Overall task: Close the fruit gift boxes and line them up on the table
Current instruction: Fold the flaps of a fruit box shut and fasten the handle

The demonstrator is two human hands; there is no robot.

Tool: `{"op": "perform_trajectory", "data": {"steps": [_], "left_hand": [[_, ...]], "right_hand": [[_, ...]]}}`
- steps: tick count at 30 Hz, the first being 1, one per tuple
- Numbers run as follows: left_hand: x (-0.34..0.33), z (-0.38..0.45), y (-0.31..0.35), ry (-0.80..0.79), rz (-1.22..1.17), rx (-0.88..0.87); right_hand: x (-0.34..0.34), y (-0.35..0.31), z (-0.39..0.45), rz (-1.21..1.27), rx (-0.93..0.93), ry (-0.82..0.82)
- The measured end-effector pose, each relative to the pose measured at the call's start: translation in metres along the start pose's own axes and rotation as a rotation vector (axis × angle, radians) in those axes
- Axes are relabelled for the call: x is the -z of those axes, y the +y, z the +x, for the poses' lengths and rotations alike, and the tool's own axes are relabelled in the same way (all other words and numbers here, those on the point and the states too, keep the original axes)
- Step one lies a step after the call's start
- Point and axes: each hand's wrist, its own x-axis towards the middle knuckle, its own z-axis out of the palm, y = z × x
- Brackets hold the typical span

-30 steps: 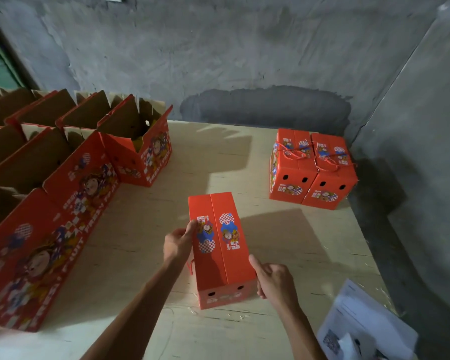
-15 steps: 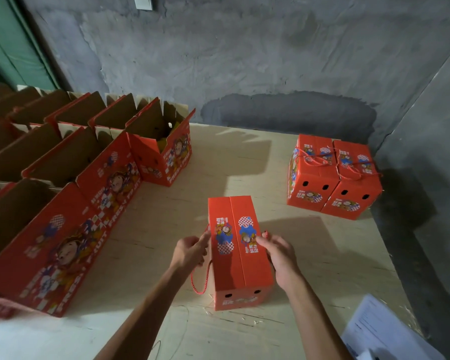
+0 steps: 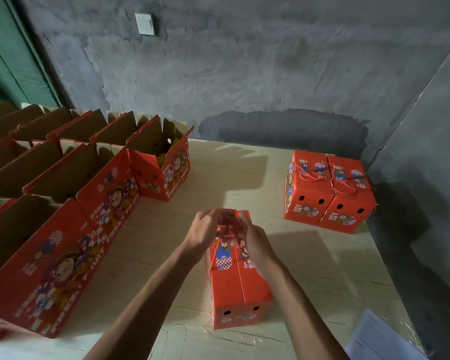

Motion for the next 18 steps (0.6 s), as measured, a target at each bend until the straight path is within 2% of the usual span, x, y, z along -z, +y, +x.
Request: {"op": "perform_trajectory", "data": {"steps": [4, 12, 16, 18], "left_hand": [[0.004, -0.002, -0.006, 0.000, 0.098, -0.045], [0.019, 0.008, -0.015, 0.099, 0.073, 0.015], [0.019, 0.006, -0.026, 0.104, 0.259, -0.016], [0.020, 0.006, -0.028, 0.092, 0.321, -0.046]], "right_hand": [[-0.013, -0.009, 0.008, -0.017, -0.054, -0.018], [-0.019, -0.028, 0.031, -0.081, -0.002, 0.210], [-0.018, -0.038, 0.034, -0.104, 0.046, 0.201], [-0.017, -0.047, 0.039, -0.037, 0.074, 0.194]]}}
